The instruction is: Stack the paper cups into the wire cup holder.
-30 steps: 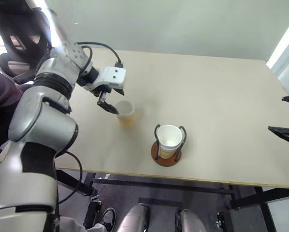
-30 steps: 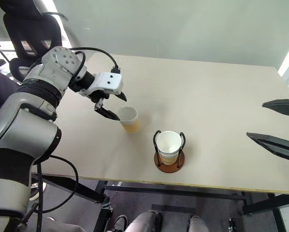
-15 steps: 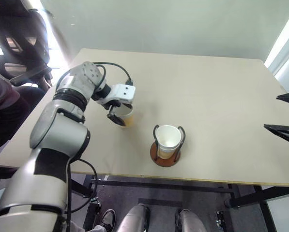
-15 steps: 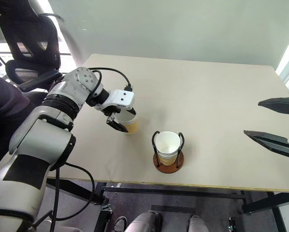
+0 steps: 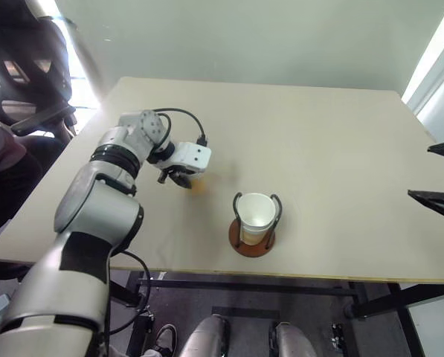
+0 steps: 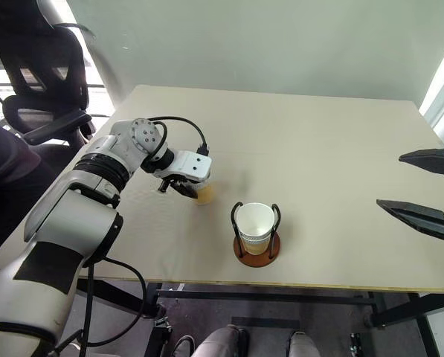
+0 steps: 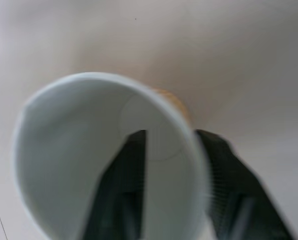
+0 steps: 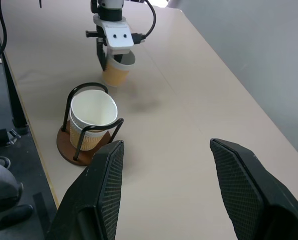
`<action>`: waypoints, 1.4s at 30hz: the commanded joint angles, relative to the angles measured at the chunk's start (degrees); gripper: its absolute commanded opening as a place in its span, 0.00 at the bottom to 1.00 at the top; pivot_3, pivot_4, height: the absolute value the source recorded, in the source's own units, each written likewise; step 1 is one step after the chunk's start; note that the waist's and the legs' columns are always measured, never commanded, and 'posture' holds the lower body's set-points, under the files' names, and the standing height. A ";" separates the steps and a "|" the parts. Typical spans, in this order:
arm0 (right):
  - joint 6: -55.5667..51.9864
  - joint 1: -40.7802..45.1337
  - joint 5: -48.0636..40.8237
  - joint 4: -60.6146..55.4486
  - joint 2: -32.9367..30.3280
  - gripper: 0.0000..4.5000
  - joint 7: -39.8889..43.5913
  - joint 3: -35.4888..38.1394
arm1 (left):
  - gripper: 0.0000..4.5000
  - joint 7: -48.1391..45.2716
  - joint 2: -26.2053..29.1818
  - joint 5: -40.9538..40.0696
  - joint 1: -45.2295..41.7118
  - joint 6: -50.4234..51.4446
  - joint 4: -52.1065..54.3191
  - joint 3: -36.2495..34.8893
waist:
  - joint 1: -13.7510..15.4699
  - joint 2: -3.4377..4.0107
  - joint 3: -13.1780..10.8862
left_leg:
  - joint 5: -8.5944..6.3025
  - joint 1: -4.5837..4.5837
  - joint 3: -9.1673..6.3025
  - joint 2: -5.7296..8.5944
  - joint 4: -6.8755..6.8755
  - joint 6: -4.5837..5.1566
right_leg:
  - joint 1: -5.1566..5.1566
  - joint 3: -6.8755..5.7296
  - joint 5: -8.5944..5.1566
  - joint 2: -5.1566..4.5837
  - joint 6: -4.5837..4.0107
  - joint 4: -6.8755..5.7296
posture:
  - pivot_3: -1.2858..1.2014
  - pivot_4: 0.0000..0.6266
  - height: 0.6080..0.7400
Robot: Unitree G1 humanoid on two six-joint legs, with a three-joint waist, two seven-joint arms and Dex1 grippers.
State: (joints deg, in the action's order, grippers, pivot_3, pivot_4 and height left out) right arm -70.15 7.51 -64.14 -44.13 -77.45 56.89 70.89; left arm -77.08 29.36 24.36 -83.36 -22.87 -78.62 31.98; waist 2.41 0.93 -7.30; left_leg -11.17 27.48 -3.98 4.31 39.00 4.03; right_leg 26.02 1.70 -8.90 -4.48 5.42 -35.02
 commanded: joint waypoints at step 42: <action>-8.54 2.49 -10.84 -3.70 -1.18 0.62 -6.52 11.37 | 0.00 -15.42 12.28 -89.79 -33.85 -13.99 44.11 77.63 | -0.57 0.42 -0.13 | -1.18 -0.33 -0.01 0.12 0.23 -0.15 | -0.61 -0.21 -0.52 -0.57 0.25 0.01 | 0.52 0.24 1.00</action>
State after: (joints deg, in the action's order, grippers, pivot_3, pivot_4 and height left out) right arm -78.86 9.66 -74.11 -47.87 -77.66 51.52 80.05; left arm -90.85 41.37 -63.76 -115.02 -35.82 -33.48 109.70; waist 1.84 1.35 -7.42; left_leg -12.36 27.17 -4.01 4.41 39.23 3.87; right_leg 25.43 1.53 -9.42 -5.08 5.69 -35.00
